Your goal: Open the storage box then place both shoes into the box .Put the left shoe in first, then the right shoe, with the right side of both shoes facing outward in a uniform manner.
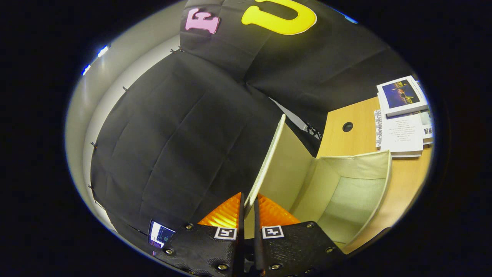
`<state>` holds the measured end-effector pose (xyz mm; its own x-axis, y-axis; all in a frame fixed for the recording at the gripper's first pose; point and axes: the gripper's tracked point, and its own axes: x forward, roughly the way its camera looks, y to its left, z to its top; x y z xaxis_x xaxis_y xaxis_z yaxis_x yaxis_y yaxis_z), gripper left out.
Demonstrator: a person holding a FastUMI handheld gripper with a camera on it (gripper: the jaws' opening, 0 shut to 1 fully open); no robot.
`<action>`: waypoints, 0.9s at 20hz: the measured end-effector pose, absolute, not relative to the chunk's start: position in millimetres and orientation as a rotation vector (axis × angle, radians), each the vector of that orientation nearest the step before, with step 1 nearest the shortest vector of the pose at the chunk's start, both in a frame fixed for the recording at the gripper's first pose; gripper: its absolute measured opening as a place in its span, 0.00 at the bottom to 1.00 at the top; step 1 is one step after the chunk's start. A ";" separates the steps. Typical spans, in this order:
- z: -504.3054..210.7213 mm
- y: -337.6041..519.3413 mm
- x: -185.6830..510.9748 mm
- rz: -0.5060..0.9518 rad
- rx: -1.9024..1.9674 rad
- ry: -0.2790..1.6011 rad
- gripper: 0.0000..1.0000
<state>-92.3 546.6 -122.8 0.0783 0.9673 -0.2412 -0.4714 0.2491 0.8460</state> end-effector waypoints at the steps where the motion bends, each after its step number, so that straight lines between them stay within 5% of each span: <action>1: -122.9 554.4 -92.1 1.215 0.669 0.940 0.10; 18: -137.8 640.5 -98.7 1.222 0.692 0.980 0.15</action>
